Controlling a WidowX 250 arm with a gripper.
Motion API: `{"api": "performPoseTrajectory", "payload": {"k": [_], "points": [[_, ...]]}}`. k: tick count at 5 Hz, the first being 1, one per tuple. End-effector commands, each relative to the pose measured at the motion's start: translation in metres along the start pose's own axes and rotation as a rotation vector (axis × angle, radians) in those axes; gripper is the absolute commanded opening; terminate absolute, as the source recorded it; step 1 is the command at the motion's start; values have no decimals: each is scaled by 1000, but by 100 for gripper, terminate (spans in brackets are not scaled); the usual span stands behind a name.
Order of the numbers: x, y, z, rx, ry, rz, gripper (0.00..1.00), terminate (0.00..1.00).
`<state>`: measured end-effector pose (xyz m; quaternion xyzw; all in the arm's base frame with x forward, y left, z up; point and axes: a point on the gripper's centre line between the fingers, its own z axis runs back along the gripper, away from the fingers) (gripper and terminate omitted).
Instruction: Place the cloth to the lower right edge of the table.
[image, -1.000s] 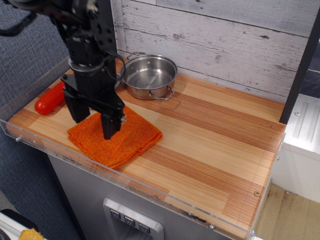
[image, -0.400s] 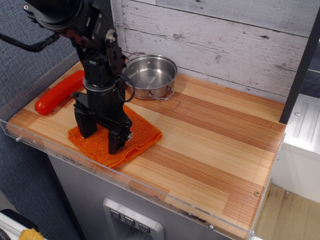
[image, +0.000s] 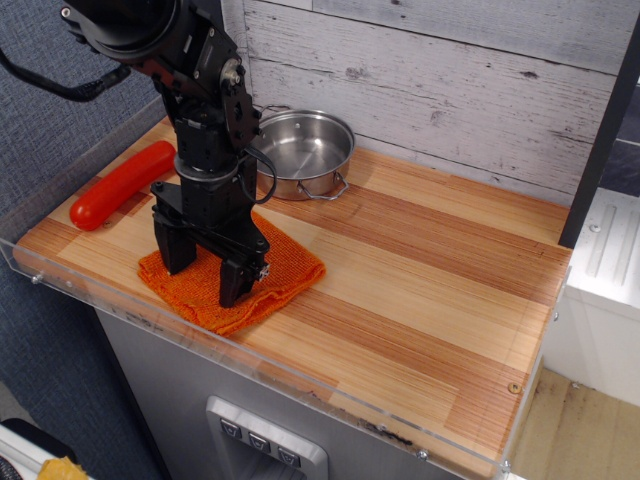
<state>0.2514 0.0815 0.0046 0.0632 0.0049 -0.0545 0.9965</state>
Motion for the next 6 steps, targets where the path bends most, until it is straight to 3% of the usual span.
{"api": "performPoseTrajectory", "payload": {"k": [1, 3, 5, 6], "points": [[-16, -21, -25, -27, 52, -10, 100, 0], [-15, -50, -14, -84, 31, -21, 100, 0], [8, -116, 5, -171, -5, -79, 100, 0], [16, -152, 16, -173, -19, -121, 100, 0]]}}
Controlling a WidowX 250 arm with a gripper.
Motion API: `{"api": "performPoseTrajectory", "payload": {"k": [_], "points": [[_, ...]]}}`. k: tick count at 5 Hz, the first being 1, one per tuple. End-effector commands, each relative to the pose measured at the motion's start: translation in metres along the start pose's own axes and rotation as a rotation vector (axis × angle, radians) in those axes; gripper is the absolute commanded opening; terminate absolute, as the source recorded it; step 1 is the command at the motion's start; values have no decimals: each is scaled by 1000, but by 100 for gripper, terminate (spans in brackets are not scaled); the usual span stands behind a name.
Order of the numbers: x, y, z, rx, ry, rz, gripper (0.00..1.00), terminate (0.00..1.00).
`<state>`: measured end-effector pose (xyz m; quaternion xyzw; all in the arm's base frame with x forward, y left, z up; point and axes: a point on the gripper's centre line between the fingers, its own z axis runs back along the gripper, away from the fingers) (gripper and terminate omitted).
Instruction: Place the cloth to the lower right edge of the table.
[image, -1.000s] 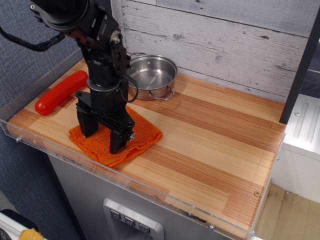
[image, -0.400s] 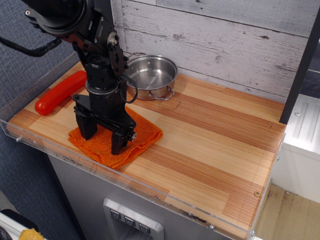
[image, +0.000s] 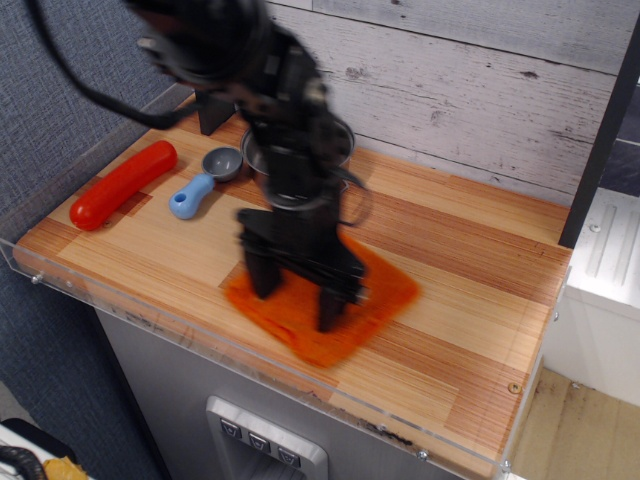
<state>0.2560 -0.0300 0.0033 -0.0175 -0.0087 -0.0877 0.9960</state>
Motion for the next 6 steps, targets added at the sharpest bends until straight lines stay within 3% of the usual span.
{"api": "performPoseTrajectory", "payload": {"k": [1, 3, 5, 6], "points": [[7, -71, 1, 6, 20, -76, 100, 0], [6, -84, 10, 37, 31, -29, 100, 0], [17, -76, 58, 55, -25, 1, 100, 0], [19, -76, 85, 34, -57, -6, 100, 0]]}}
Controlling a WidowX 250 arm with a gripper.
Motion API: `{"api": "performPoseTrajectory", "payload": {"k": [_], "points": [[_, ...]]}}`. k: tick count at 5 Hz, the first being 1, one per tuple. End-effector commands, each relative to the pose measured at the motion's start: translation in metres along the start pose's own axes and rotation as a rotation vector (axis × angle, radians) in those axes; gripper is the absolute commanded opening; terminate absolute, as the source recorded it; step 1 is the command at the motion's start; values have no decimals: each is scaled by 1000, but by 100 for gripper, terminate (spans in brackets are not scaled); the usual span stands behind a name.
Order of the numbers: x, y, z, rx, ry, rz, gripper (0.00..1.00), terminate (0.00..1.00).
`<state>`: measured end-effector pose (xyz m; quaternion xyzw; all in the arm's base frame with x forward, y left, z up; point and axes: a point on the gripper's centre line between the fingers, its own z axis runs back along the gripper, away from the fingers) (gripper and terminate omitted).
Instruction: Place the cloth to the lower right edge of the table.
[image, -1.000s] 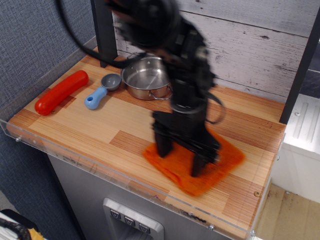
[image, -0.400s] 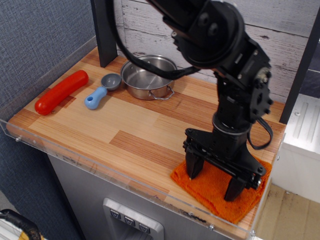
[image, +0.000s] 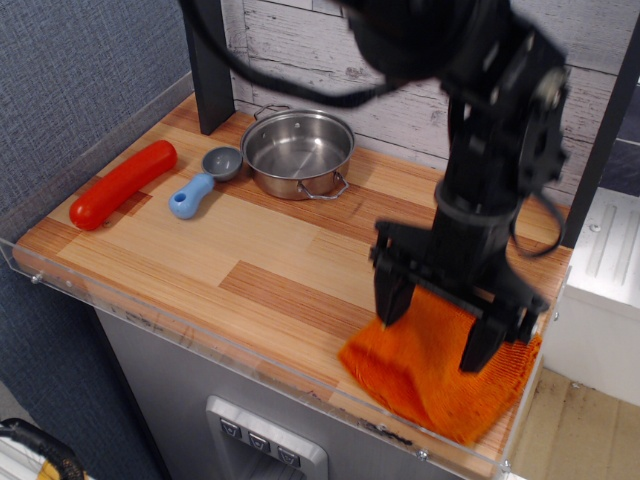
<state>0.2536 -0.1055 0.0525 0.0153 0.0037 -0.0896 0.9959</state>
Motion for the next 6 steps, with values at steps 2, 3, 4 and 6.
{"api": "performPoseTrajectory", "payload": {"k": [2, 3, 4, 6], "points": [[-7, 27, 73, -39, -116, 23, 100, 0], [-26, 68, 82, -1, -119, 103, 100, 0], [-44, 111, 87, 32, -132, 198, 100, 0], [-55, 164, 87, 4, -94, 303, 100, 0]]}}
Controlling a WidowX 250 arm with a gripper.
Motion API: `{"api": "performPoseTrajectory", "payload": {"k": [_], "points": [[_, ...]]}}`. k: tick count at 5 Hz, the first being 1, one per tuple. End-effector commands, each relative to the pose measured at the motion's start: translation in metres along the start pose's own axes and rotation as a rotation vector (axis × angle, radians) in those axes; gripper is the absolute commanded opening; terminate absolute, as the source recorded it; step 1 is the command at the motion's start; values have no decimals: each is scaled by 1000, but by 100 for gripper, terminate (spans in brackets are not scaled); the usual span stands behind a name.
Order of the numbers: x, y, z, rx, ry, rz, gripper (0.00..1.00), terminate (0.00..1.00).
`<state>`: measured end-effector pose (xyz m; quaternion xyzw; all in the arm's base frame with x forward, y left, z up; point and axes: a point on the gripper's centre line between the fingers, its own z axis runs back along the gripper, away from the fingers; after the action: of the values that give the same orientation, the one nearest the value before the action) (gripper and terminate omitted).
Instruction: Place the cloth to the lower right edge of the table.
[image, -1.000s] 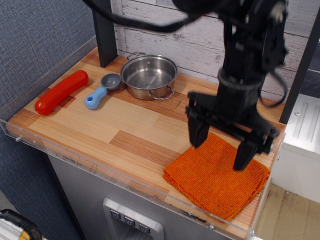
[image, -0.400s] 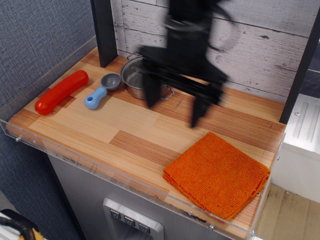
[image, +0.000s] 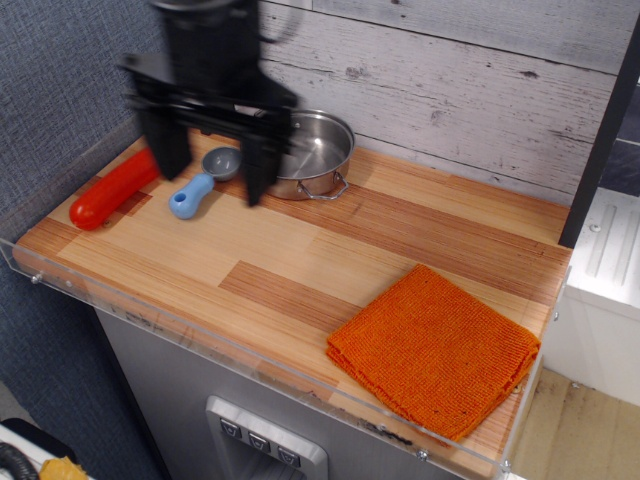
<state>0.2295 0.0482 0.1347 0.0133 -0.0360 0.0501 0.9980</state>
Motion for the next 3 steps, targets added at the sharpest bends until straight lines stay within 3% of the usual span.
{"api": "performPoseTrajectory", "payload": {"k": [1, 3], "points": [[3, 20, 7, -19, -6, 14, 100, 0], [6, 18, 1, 13, -28, -127, 100, 0]]}}
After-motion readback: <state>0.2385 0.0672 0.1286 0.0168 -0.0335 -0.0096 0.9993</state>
